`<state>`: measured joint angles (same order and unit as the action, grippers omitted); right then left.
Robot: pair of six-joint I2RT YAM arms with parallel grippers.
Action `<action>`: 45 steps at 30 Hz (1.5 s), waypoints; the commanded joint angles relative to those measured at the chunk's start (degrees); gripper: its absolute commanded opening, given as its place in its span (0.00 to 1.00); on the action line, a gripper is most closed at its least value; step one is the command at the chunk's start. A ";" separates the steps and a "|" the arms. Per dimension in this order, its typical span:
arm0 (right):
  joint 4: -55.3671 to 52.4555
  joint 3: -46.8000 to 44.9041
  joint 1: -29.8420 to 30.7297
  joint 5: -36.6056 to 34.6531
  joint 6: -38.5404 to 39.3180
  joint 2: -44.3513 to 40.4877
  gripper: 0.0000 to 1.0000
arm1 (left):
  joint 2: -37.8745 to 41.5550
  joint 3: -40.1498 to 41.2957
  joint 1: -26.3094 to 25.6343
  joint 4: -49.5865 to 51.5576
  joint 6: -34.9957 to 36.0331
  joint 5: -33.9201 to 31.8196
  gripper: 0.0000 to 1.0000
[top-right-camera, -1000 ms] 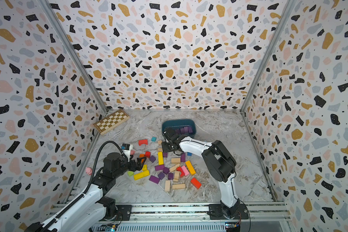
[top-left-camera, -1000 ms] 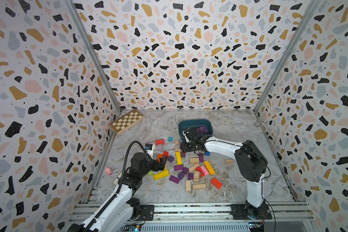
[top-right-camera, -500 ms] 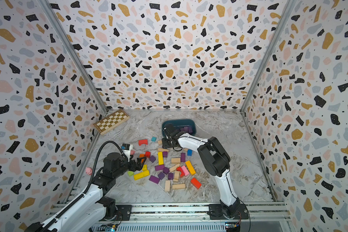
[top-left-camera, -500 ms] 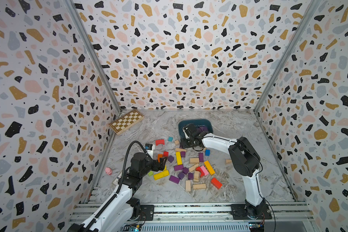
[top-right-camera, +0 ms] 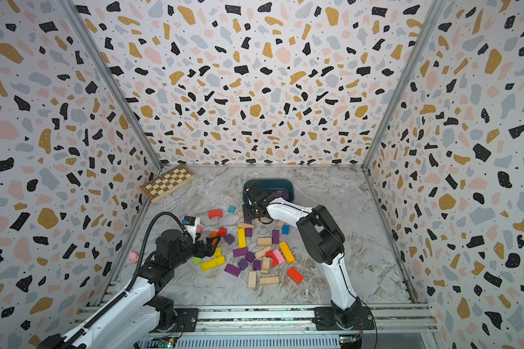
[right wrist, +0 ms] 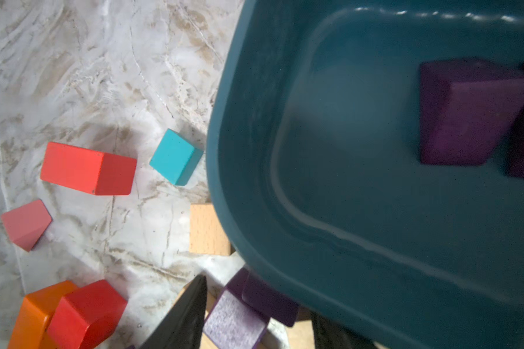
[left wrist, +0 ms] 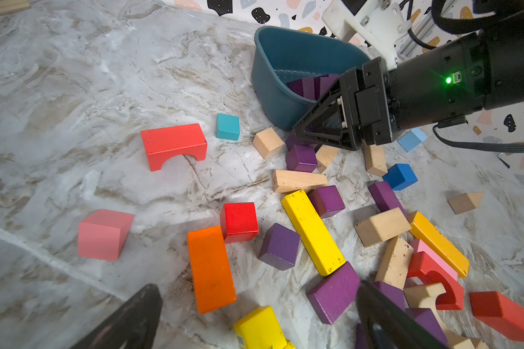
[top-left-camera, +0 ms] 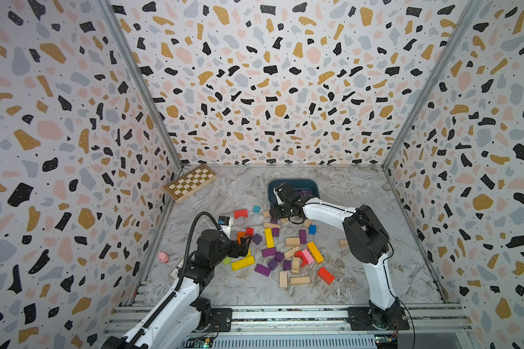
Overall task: Pick purple bricks into the storage bin
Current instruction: Pick up the building block from the center of the board.
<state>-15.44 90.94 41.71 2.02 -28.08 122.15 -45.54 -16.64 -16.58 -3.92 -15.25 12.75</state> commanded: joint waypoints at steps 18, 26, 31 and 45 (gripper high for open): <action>-2.02 2.71 -0.28 -0.26 1.79 1.43 0.40 | 0.19 -1.29 -0.24 -1.09 -0.01 -0.15 0.99; -2.64 3.20 -0.15 -0.96 2.70 -0.18 0.31 | 0.10 -1.38 -0.19 -1.08 0.04 -0.18 0.99; -3.71 3.32 0.38 -1.77 3.78 -2.51 0.28 | 0.10 -1.37 -0.17 -0.99 0.11 -0.19 0.99; -8.03 5.15 -0.19 -0.51 6.98 -12.01 0.26 | -0.11 -1.37 -0.19 -1.09 0.21 -0.15 0.99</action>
<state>-20.99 93.03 42.24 1.26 -22.59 112.99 -45.67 -16.64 -16.58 -3.92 -15.22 12.75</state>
